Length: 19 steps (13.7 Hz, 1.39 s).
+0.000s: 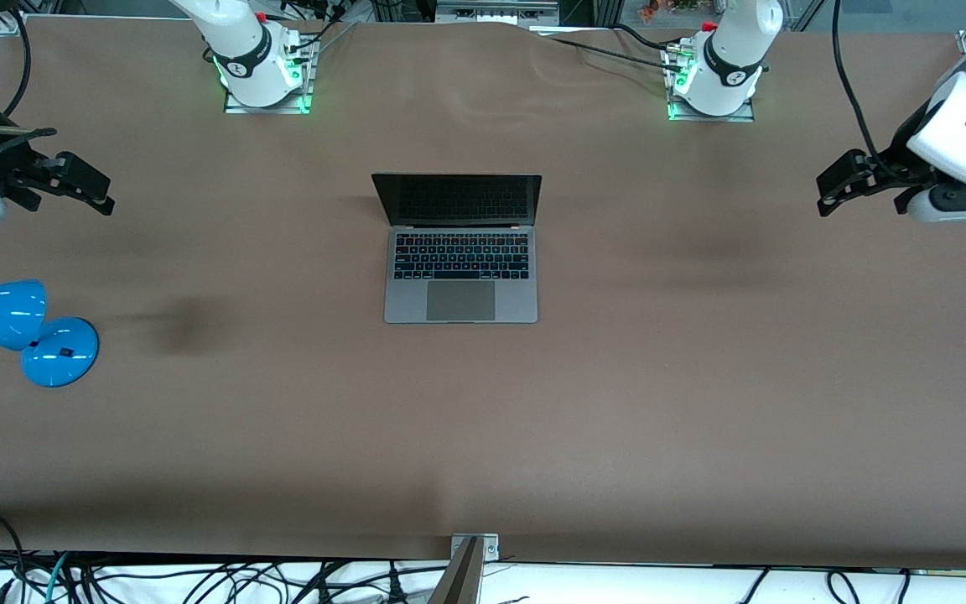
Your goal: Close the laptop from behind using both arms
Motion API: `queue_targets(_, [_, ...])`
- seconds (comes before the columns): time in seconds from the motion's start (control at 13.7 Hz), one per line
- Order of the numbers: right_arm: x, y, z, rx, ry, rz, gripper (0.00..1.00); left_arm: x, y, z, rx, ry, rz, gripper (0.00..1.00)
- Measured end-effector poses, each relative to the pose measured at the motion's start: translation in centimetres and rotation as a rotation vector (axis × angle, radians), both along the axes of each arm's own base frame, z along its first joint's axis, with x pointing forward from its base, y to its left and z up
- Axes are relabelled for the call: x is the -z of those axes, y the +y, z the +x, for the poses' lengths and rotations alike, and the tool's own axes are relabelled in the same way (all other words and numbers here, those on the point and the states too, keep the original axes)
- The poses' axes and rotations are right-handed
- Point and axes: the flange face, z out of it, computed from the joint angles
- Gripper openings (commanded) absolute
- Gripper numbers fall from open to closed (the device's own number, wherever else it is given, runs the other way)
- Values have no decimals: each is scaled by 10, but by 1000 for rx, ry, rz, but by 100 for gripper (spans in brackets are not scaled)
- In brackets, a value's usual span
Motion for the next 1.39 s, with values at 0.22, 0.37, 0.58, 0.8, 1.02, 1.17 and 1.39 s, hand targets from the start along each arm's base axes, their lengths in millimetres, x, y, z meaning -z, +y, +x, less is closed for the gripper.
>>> queue_targets(0.22, [0,0,0,0,0,0,100,4,-19,-9,33,53,8,100])
queue_targets(0.37, [0,0,0,0,0,0,100,3,-33,-18,59,80,15,100])
queue_targets(0.58, [0,0,0,0,0,0,100,1,-69,-32,85,102,1,100])
queue_targets(0.8, [0,0,0,1,0,0,100,2,-104,-46,65,121,-25,100])
queue_targets(1.02, [0,0,0,1,1,0,100,14,-158,-69,54,146,-2,100])
queue_targets(1.17, [0,-1,0,1,1,0,100,22,-199,-91,57,157,20,100])
queue_targets(1.39, [0,-1,0,1,1,0,100,37,-255,-127,63,173,30,100])
